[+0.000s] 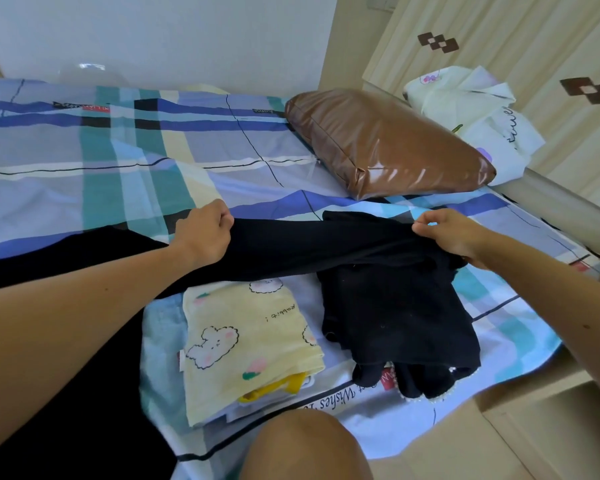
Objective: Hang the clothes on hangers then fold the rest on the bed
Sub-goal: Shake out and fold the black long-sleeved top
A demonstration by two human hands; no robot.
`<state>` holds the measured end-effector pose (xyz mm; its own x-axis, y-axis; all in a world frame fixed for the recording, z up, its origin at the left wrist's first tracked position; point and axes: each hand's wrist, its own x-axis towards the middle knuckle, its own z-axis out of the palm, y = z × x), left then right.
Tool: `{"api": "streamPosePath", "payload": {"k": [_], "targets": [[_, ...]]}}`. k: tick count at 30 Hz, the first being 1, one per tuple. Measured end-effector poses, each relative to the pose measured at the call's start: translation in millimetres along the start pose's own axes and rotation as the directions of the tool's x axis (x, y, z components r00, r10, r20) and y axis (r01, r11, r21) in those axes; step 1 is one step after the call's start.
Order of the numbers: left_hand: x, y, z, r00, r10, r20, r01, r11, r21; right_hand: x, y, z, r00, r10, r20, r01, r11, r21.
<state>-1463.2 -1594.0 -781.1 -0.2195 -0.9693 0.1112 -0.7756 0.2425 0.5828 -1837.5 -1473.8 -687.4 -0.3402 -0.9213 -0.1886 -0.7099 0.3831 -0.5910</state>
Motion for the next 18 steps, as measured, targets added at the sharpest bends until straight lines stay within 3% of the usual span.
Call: {"api": "streamPosePath", "payload": {"k": [3, 7, 10, 12, 14, 18], "targets": [[-6.3, 2.9, 1.4, 0.999, -0.001, -0.032, 0.004, 0.997, 0.077, 3.2, -4.9, 1.4, 0.997, 0.057, -0.048, -0.059, 0.998, -0.038], [-18.4, -3.3, -13.2, 0.997, -0.008, -0.082, 0.014, 0.998, 0.067, -6.8, -34.1, -16.7, 0.994, 0.1, 0.035, -0.104, 0.984, 0.142], [-34.0, -13.8, -37.5, 0.988, -0.147, -0.039, 0.141, 0.981, -0.131, -24.2, -84.5, -24.9, 0.991, 0.028, 0.128, -0.063, 0.959, 0.277], [-48.9, -13.7, -60.4, 0.967, -0.244, 0.073, 0.253, 0.894, -0.37, -38.3, -127.8, -20.8, 0.981, -0.048, 0.186, -0.018, 0.941, 0.339], [-64.2, -10.7, -89.7, 0.954, -0.254, 0.158, 0.299, 0.792, -0.532, -55.3, -174.9, -10.5, 0.966, -0.107, 0.235, 0.011, 0.928, 0.374], [-98.5, -16.4, -164.6, 0.936, -0.237, 0.261, 0.353, 0.647, -0.676, -85.4, -268.0, 23.9, 0.911, -0.26, 0.32, 0.144, 0.928, 0.345]]}}
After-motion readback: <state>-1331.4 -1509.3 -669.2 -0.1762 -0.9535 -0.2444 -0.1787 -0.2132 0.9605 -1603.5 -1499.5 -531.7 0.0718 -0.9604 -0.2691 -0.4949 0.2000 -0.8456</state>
